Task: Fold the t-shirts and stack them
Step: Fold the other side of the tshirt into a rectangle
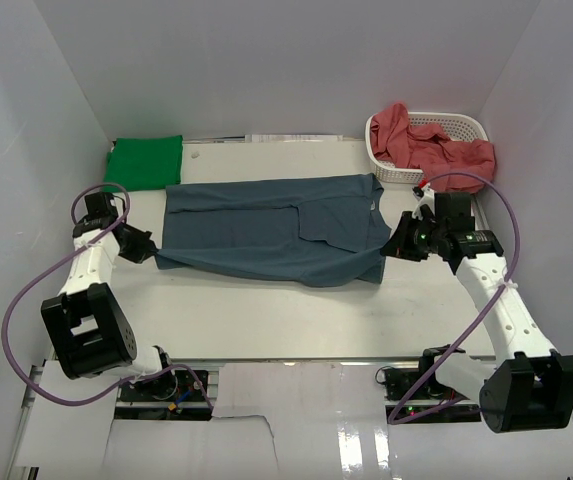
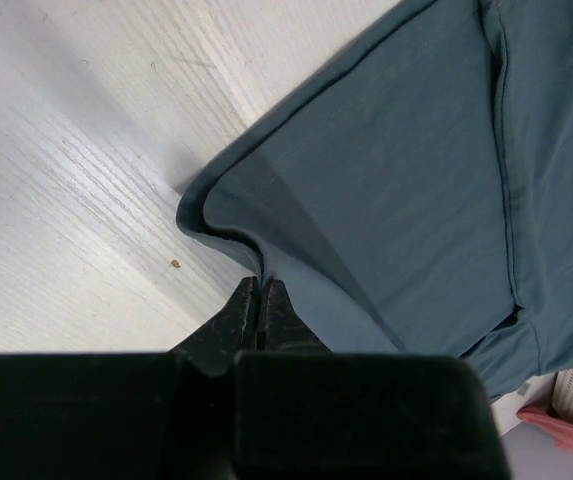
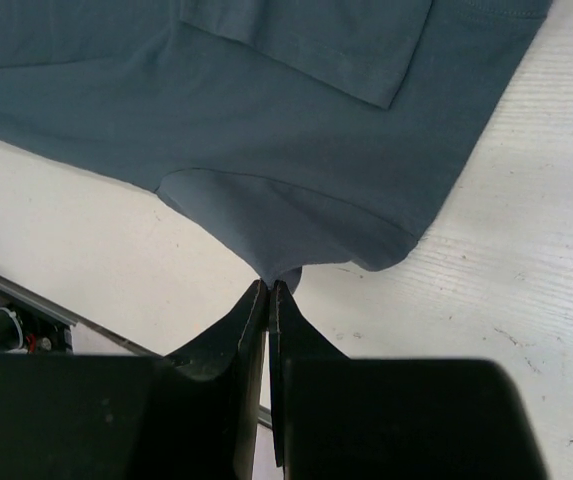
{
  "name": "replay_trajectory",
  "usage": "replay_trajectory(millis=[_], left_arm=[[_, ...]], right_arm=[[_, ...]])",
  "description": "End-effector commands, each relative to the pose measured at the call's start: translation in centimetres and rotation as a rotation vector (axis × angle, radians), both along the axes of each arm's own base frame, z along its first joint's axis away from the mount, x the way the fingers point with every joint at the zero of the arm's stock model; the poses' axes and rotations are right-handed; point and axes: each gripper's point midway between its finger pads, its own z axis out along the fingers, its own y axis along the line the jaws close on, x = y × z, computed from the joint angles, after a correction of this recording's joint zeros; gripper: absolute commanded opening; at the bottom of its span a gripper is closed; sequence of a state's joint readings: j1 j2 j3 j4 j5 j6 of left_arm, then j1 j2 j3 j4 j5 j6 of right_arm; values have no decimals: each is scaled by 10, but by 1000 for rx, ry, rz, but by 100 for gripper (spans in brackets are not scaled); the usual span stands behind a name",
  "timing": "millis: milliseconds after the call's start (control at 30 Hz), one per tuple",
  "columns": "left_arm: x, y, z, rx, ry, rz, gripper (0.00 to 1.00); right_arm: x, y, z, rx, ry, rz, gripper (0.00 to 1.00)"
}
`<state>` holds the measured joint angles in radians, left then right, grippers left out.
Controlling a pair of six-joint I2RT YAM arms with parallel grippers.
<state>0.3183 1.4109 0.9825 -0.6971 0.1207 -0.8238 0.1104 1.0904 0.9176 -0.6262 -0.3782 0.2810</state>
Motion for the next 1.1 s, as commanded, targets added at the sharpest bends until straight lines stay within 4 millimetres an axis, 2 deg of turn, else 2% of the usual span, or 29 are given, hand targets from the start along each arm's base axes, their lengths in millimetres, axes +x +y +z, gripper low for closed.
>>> replay_trajectory(millis=[0,200,800,1067], left_arm=[[11,3,14,19,-53,6,0],[19,4,19,25,-64,3,0],[36,1,14,30,-43,-23,0],[46,-3,13,46,-35,-42,0]], right_arm=[[21,2,26,-14,-94,-10,8],[31,3,33,-31,-102,-9,8],[67,5,49,-57,-124,3,8],[83,3,47,-83,-122,-3,8]])
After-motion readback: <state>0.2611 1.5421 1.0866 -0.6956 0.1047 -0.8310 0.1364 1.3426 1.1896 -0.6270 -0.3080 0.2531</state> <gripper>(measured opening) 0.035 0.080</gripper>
